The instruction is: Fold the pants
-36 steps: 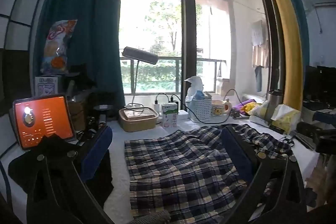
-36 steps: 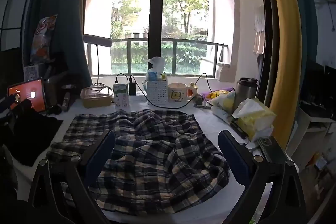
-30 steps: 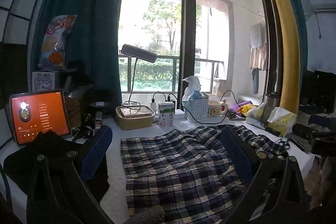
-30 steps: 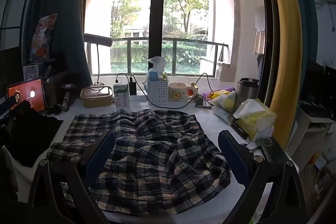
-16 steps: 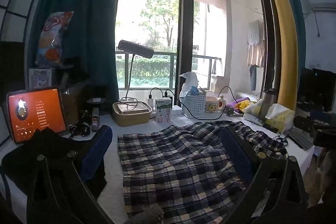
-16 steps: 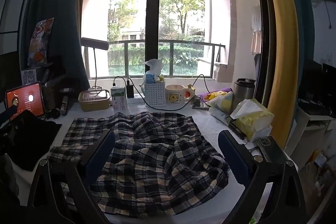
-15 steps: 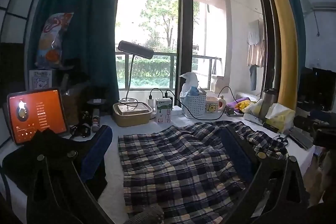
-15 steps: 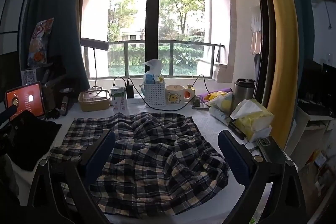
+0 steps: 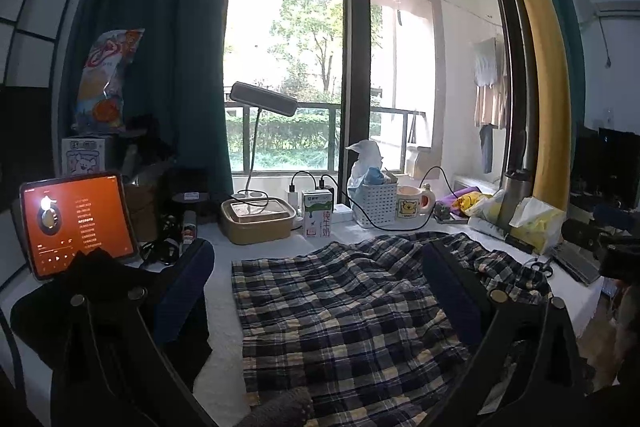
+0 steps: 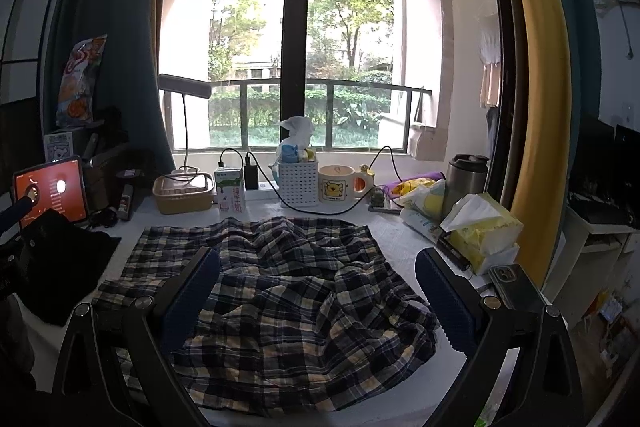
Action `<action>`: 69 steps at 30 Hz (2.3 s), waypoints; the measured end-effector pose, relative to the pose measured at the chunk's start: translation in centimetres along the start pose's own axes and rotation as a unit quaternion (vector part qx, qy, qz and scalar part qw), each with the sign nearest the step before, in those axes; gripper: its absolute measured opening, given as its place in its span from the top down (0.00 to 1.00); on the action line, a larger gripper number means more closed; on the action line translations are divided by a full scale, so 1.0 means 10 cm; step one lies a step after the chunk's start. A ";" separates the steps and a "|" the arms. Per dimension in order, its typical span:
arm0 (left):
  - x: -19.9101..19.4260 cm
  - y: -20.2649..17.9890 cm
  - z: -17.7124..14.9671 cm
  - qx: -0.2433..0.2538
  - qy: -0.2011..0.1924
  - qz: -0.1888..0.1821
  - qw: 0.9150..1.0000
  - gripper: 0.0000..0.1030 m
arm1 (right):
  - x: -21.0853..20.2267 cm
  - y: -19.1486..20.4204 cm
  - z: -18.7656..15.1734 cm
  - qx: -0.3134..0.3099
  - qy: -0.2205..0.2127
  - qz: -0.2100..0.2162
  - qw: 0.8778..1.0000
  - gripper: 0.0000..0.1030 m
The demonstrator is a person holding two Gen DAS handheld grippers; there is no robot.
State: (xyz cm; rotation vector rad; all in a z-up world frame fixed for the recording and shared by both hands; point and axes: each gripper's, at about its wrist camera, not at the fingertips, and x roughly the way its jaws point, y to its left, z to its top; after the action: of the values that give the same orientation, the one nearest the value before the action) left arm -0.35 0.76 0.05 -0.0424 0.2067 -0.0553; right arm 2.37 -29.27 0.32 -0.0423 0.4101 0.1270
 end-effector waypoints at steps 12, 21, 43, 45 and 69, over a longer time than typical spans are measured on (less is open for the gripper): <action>0.00 0.00 0.00 -0.003 -0.001 0.000 1.000 0.01 | -0.01 0.03 0.01 -0.004 -0.001 0.003 1.000 0.04; -0.02 0.00 0.00 -0.003 -0.004 0.000 1.000 0.01 | -0.02 0.05 0.01 -0.005 -0.001 0.005 1.000 0.04; -0.02 0.00 0.01 -0.004 -0.004 -0.003 1.000 0.01 | -0.02 0.06 0.00 -0.005 0.000 0.007 1.000 0.04; -0.02 -0.01 0.01 -0.004 -0.004 -0.003 1.000 0.01 | -0.02 0.06 0.01 -0.006 0.001 0.008 1.000 0.04; 0.73 0.19 0.01 0.020 0.044 0.032 0.998 0.01 | 0.83 -0.11 0.13 -0.022 0.060 0.041 0.997 0.04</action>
State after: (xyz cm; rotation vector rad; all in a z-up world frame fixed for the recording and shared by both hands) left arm 6.93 2.20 -1.48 0.0063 0.2953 0.0023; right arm 10.54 -29.31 -1.77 -0.0766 0.5294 0.2148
